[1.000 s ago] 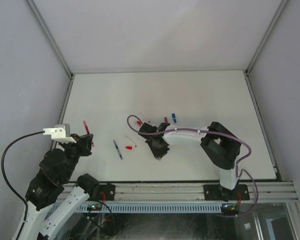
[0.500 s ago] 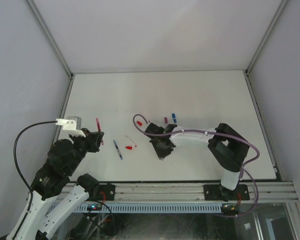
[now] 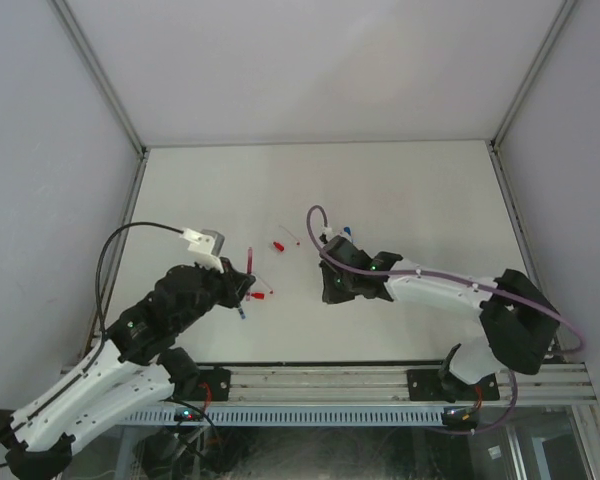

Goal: Insert the pens into the pen caps
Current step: Pick up the pen cap from the center of the board.

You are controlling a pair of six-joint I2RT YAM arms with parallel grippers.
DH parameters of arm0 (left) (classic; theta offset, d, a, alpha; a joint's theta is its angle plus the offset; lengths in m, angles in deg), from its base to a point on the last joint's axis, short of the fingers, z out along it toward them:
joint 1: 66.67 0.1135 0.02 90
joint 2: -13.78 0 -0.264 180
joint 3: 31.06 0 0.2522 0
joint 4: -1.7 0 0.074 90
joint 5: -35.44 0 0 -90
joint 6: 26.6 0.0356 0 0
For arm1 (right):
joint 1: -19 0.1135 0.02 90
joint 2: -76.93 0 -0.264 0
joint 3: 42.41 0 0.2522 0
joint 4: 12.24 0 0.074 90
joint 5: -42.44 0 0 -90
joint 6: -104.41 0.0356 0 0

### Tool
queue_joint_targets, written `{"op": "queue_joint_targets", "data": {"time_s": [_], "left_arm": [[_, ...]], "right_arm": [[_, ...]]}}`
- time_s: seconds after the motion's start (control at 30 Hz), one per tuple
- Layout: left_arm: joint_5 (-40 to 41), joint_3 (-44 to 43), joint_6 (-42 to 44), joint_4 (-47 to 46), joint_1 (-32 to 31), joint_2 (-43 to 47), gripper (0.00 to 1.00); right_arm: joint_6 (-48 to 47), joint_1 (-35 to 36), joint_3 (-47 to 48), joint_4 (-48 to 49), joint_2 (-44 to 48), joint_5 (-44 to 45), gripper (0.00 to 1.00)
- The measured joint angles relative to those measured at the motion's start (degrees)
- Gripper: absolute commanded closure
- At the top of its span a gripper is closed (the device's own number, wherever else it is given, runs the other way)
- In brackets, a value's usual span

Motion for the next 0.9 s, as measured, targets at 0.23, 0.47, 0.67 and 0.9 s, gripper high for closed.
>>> {"op": "queue_joint_targets", "data": {"time_s": [0.23, 0.47, 0.67, 0.9], "left_arm": [[3.19, 3.39, -1.33, -9.25, -9.25, -4.26, 1.0], [3.17, 6.56, -1.29, -16.26, -11.65, -4.2, 1.0], [1.46, 6.56, -0.33, -20.41, -12.09, -1.95, 1.0], [-1.62, 6.56, 0.85, -23.39, -12.33, -0.76, 1.0]], "right_arm": [[4.55, 0.0, -4.92, 10.38, 10.47, 0.2, 1.0], [9.66, 0.02, -8.66, 19.23, 19.47, 2.64, 1.0], [11.67, 0.66, -8.66, 26.21, 24.85, 4.81, 1.0], [12.24, 1.6, -8.66, 32.68, 27.87, 5.11, 1.0]]}}
